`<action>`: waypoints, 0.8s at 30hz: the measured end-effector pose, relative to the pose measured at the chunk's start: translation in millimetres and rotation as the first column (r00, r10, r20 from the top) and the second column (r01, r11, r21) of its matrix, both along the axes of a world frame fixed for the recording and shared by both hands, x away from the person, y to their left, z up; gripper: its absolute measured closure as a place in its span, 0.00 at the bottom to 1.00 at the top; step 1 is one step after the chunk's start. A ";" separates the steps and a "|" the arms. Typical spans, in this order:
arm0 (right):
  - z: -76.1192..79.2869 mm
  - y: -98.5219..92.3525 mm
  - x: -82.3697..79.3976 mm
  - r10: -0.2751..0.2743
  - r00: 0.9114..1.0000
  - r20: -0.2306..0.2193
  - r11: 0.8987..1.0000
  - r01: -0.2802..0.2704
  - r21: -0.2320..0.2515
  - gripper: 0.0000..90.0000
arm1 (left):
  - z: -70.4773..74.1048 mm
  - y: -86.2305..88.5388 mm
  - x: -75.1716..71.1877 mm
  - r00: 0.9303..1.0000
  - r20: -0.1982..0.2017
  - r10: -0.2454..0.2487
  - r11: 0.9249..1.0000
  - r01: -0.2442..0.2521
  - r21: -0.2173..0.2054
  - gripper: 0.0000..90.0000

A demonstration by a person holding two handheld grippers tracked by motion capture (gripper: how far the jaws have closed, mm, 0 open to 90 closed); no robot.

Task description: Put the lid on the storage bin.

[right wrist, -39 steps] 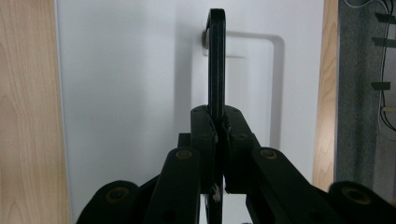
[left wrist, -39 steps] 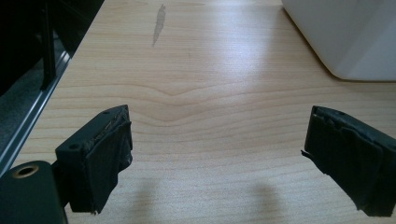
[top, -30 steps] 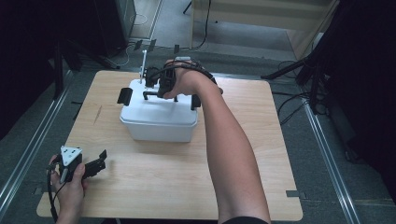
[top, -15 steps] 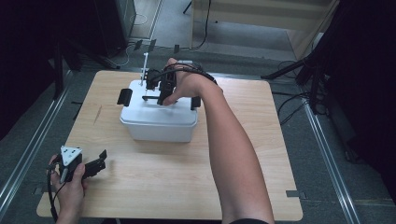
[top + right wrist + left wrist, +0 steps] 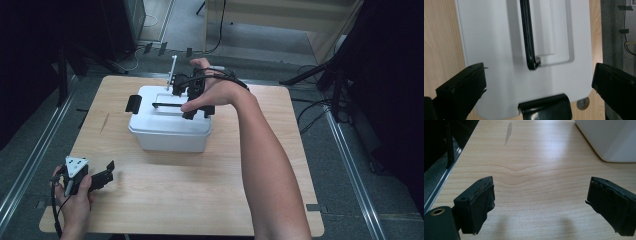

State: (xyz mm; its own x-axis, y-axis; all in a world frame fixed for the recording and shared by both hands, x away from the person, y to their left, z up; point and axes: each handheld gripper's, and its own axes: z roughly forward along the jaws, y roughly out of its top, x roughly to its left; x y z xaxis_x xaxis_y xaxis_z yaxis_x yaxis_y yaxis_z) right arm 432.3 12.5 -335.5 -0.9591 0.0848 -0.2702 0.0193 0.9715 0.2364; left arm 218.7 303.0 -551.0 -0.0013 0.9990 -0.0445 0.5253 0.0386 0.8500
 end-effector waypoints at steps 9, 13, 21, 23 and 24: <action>-3.1 -30.4 -2.1 -0.043 0.999 -0.006 0.999 0.043 -0.002 0.00 | -0.3 -1.0 0.3 1.000 0.006 0.002 1.000 -0.002 0.005 0.09; -4.5 -42.0 -4.0 -0.042 0.999 -0.009 0.999 0.042 0.008 0.00 | -0.1 -0.9 0.2 1.000 0.003 0.000 1.000 0.000 0.007 0.09; -4.3 -65.7 -6.8 -0.067 0.998 -0.010 0.998 0.067 0.018 0.00 | -0.1 -1.3 0.1 1.000 0.004 0.000 1.000 0.000 0.010 0.09; -5.3 -72.4 -7.3 -0.077 0.997 -0.015 0.997 0.077 0.016 0.00 | 0.0 -1.3 0.0 1.000 0.003 0.000 1.000 0.000 0.011 0.09; -6.0 -75.7 -7.5 -0.078 0.997 -0.015 0.997 0.078 0.015 0.00 | 0.0 -1.4 0.0 1.000 0.003 0.000 1.000 0.000 0.011 0.09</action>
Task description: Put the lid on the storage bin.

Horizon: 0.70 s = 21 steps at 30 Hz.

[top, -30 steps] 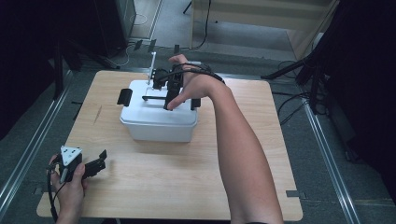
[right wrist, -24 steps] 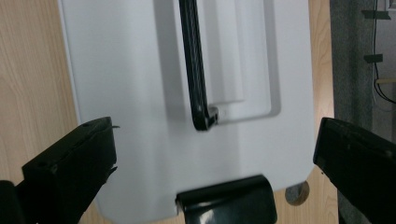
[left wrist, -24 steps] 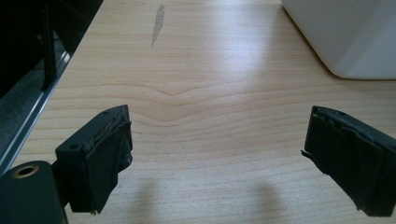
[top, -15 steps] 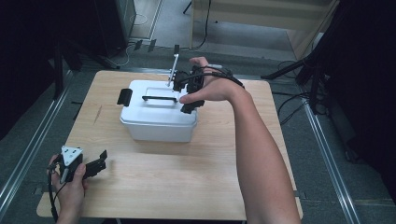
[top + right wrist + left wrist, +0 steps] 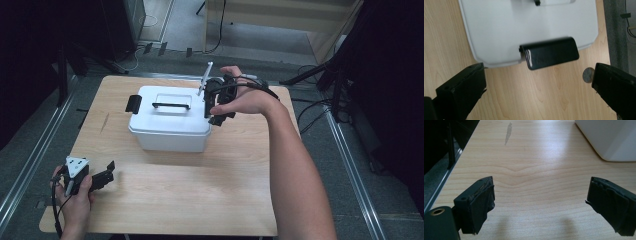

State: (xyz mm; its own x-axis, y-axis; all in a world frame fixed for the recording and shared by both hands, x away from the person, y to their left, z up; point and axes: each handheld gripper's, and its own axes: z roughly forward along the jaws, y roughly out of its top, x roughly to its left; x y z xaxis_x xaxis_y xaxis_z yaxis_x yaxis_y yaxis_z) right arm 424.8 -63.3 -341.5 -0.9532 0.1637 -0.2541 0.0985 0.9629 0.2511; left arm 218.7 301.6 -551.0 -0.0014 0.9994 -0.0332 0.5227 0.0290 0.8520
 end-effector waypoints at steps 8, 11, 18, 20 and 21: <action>-6.4 -25.5 -4.7 -0.023 1.000 0.012 1.000 0.023 0.018 0.00 | -0.1 -0.4 0.0 1.000 0.003 0.002 1.000 -0.002 0.003 0.09; -6.8 -33.2 -7.5 -0.020 1.000 0.010 1.000 0.020 0.024 0.00 | -0.3 -0.4 0.1 1.000 0.004 0.002 1.000 -0.002 0.003 0.09; -10.2 -48.9 -14.5 -0.037 0.999 0.005 0.999 0.037 0.024 0.00 | -0.4 -0.8 0.1 1.000 0.006 0.001 1.000 -0.001 0.004 0.09; -12.4 -53.7 -16.1 -0.038 0.999 0.007 0.999 0.038 0.022 0.00 | -0.4 -0.9 0.2 1.000 0.006 0.001 1.000 -0.001 0.003 0.09; -14.1 -56.9 -17.2 -0.045 0.999 0.005 0.999 0.044 0.025 0.00 | -0.3 -0.9 0.1 1.000 0.005 0.001 1.000 -0.001 0.004 0.09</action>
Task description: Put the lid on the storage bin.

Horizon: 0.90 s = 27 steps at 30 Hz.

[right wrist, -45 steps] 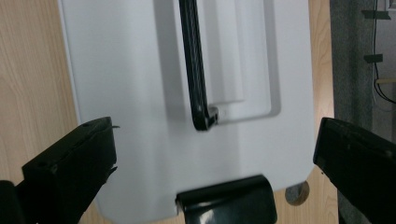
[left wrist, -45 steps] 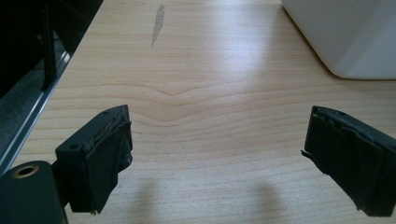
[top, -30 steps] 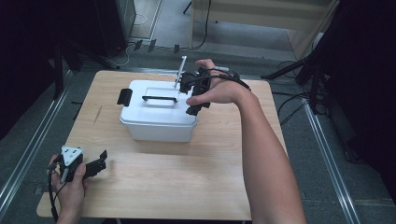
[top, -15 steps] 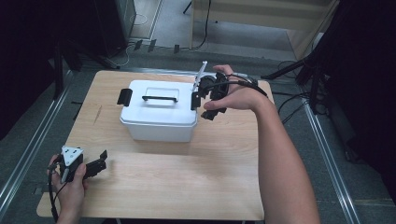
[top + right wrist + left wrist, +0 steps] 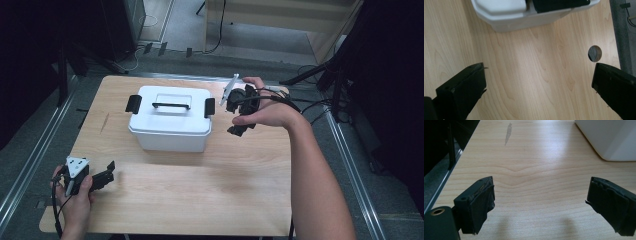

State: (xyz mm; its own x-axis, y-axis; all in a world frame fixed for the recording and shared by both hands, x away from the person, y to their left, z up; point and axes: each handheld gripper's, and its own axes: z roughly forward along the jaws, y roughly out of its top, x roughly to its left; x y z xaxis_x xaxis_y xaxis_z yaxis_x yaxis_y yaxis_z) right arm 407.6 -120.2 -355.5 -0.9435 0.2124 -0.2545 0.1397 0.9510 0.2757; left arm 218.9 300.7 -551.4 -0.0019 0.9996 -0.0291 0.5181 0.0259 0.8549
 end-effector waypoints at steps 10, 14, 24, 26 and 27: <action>-12.8 -24.7 -9.2 -0.031 1.000 -0.001 0.999 0.031 0.011 0.00 | 0.1 -0.6 -0.1 1.000 -0.004 0.000 1.000 0.000 0.008 0.09; -16.5 -32.5 -16.0 -0.045 0.999 0.006 0.999 0.044 0.028 0.00 | 0.1 -0.5 -0.2 1.000 -0.004 0.000 1.000 0.000 0.007 0.09; -30.4 -54.8 -31.6 -0.076 0.997 0.019 0.995 0.075 0.063 0.00 | 0.2 -0.2 -0.1 1.000 -0.006 0.000 1.000 0.000 0.006 0.09; -33.8 -59.0 -35.1 -0.083 0.996 0.022 0.994 0.081 0.071 0.00 | 0.1 -0.3 -0.2 1.000 -0.005 0.001 1.000 0.000 0.005 0.09; -35.6 -61.2 -37.2 -0.087 0.996 0.021 0.994 0.085 0.075 0.00 | 0.2 -0.3 -0.2 1.000 -0.006 0.000 1.000 0.000 0.005 0.09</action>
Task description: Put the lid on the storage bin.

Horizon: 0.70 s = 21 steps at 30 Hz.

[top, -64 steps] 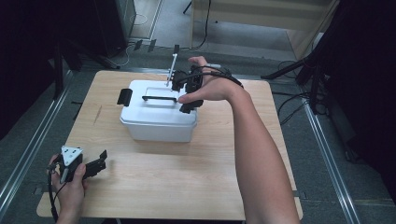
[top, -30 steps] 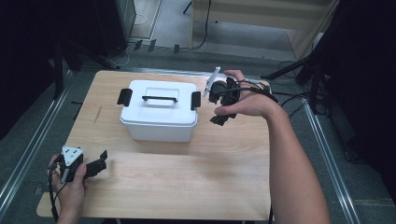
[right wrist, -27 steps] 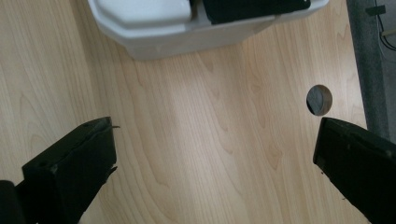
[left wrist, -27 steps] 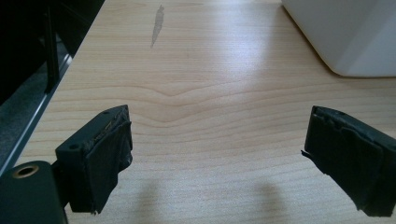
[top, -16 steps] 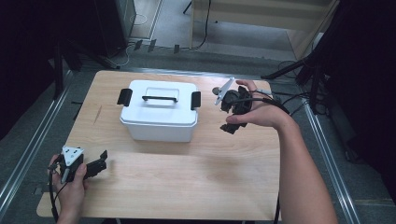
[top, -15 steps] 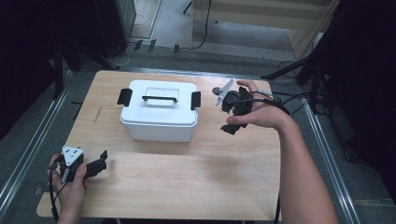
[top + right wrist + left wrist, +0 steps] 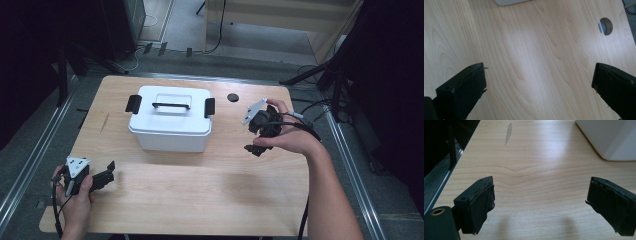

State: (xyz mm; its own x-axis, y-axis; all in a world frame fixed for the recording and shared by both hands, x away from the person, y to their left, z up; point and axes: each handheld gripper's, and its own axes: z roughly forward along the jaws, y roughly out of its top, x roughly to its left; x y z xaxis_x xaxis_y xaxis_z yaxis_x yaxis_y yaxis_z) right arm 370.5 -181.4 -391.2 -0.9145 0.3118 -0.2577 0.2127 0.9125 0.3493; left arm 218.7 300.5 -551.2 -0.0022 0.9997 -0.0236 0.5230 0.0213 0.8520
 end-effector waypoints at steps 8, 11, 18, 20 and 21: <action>-16.1 -20.8 -12.6 -0.042 0.999 0.003 0.999 0.042 0.032 0.00 | 0.0 -0.1 0.0 1.000 0.000 0.001 1.000 -0.001 0.001 0.09; -22.9 -28.2 -17.1 -0.058 0.998 0.001 0.998 0.058 0.040 0.00 | 0.0 -0.1 -0.1 1.000 0.000 0.001 1.000 -0.001 0.002 0.09; -40.4 -42.8 -25.2 -0.113 0.994 -0.008 0.991 0.114 0.075 0.00 | 0.0 0.1 0.0 1.000 0.000 0.001 1.000 -0.001 0.001 0.09; -45.3 -46.5 -27.8 -0.123 0.992 -0.011 0.989 0.124 0.085 0.00 | -0.1 0.1 0.0 1.000 0.001 0.002 1.000 -0.002 0.000 0.09; -47.6 -48.3 -29.1 -0.126 0.992 -0.011 0.988 0.127 0.090 0.00 | -0.1 0.1 0.0 1.000 0.001 0.002 1.000 -0.002 0.000 0.09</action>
